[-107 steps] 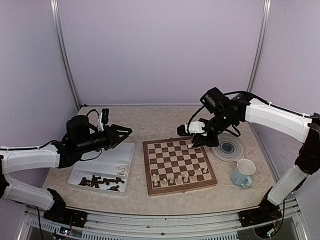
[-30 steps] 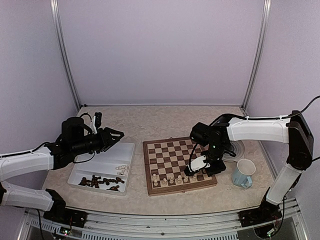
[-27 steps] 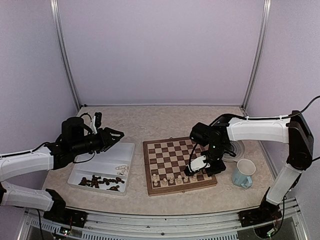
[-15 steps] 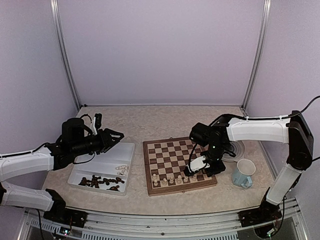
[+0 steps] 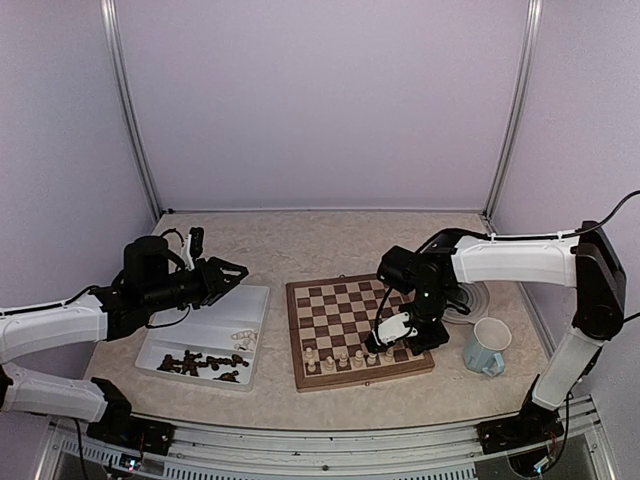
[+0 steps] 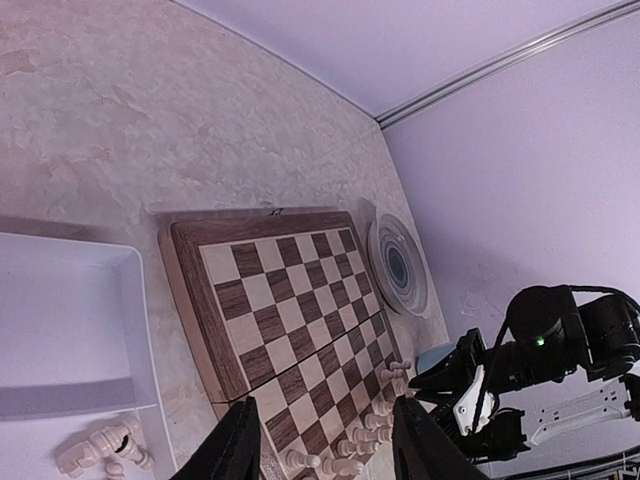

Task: Set up the chess pieces on the board
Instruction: Place the rook at h1, then pick up the chess pile from the storage box.

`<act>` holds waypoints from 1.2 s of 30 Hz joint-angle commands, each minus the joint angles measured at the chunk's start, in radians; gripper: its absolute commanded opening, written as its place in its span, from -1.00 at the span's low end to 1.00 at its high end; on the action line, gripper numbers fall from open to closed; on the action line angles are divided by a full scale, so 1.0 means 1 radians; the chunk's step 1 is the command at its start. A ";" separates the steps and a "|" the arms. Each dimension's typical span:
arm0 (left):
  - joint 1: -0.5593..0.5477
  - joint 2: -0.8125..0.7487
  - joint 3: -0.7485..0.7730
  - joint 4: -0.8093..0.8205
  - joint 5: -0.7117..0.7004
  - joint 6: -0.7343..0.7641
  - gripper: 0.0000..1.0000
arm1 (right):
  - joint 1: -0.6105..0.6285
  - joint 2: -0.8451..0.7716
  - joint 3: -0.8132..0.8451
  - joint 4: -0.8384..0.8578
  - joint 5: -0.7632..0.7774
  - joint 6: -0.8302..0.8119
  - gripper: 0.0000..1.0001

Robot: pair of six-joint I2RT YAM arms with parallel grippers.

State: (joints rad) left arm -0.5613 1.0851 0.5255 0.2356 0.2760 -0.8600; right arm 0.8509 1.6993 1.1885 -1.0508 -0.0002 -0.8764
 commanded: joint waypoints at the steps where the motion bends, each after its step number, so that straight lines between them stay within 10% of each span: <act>1: 0.011 -0.017 -0.009 0.002 0.004 0.003 -0.08 | 0.013 -0.006 0.024 -0.009 -0.024 -0.005 -0.63; 15: -0.050 0.083 0.219 -0.701 -0.225 0.157 -0.14 | -0.088 -0.119 0.177 -0.122 -0.283 -0.030 -0.46; 36: -0.117 0.563 0.487 -0.947 -0.336 0.505 -0.36 | -0.205 -0.231 0.063 -0.011 -0.342 0.005 -0.48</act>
State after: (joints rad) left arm -0.6697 1.6108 0.9802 -0.6571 -0.0143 -0.4183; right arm 0.6594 1.4929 1.2671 -1.0706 -0.3038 -0.8612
